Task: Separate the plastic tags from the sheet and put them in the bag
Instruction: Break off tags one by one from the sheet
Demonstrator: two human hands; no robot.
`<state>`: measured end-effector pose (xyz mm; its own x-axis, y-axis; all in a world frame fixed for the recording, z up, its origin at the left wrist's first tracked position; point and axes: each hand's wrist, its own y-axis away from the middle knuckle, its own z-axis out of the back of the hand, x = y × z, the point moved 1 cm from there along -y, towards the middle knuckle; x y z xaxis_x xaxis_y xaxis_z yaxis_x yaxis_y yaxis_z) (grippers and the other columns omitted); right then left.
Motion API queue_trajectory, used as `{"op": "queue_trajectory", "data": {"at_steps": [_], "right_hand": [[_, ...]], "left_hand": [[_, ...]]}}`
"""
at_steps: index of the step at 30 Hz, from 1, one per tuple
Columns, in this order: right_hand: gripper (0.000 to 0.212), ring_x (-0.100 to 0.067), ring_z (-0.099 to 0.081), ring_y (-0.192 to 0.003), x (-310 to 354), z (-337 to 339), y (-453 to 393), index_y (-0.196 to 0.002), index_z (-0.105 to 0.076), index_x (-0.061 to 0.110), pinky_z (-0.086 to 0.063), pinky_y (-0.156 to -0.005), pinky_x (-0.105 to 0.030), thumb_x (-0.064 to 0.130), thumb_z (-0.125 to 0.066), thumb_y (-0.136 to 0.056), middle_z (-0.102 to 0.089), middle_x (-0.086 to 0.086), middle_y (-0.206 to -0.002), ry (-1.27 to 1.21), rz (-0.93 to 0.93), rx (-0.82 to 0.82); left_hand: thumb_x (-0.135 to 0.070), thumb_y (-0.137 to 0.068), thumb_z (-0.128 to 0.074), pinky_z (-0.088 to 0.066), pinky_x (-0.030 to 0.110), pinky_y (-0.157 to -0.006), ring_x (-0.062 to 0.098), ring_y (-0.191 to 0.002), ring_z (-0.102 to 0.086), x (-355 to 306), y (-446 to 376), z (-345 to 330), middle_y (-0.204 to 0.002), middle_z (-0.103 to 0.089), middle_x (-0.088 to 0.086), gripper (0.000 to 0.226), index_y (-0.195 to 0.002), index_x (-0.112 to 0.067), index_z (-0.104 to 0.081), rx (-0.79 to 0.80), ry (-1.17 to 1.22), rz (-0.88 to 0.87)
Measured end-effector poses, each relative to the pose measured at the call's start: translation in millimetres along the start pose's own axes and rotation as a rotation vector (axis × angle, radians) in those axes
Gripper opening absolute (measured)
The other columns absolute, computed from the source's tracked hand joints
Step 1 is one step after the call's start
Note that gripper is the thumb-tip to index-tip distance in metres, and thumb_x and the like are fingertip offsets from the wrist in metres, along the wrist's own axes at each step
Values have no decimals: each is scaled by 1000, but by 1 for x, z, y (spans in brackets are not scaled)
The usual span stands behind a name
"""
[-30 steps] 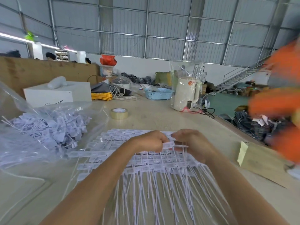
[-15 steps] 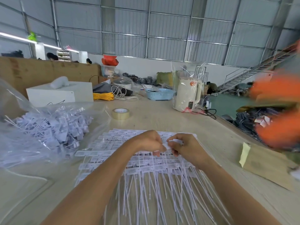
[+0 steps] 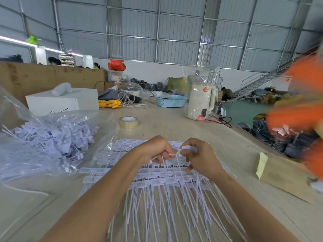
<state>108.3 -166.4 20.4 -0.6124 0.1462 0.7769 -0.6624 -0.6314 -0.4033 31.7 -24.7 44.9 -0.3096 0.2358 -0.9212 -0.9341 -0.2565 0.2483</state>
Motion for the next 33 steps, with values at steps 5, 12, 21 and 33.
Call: {"op": "queue_trajectory", "data": {"at_steps": [5,12,21,33], "right_hand": [[12,-7,-56,-55,-10,19,-3,-80,-60,4,-54,-44,-30,-5,-58,-87,-55,-2,-69,73,-8,-137],[12,-10,-47,-50,-7,65,-8,-79,-56,2,-42,-37,-15,3,-54,-91,-49,-6,-66,-781,-304,-281],[15,-22,-60,-71,7,2,1,-89,-60,-5,-54,-65,-33,10,-61,-89,-60,-12,-80,-294,-268,50],[17,-13,-56,-49,10,-13,8,-96,-55,-25,-50,-52,-21,-16,-58,-82,-55,-17,-73,-367,-171,138]], "left_hand": [[-11,-88,-56,-18,19,-42,7,-32,-26,-2,0,11,-36,-33,-6,39,-49,-11,-59,53,66,2],[1,-85,-59,-42,24,-55,12,-56,-58,-2,-1,3,-68,-63,6,16,-74,-7,-67,-3,-171,-150],[-3,-88,-58,-38,18,-51,11,-59,-47,-3,6,-5,-67,-47,-3,19,-77,-18,-57,28,-643,-212],[-37,-84,-68,-33,25,-60,15,-67,-44,7,1,16,-67,-48,0,23,-74,-17,-62,-28,-731,-126]]}}
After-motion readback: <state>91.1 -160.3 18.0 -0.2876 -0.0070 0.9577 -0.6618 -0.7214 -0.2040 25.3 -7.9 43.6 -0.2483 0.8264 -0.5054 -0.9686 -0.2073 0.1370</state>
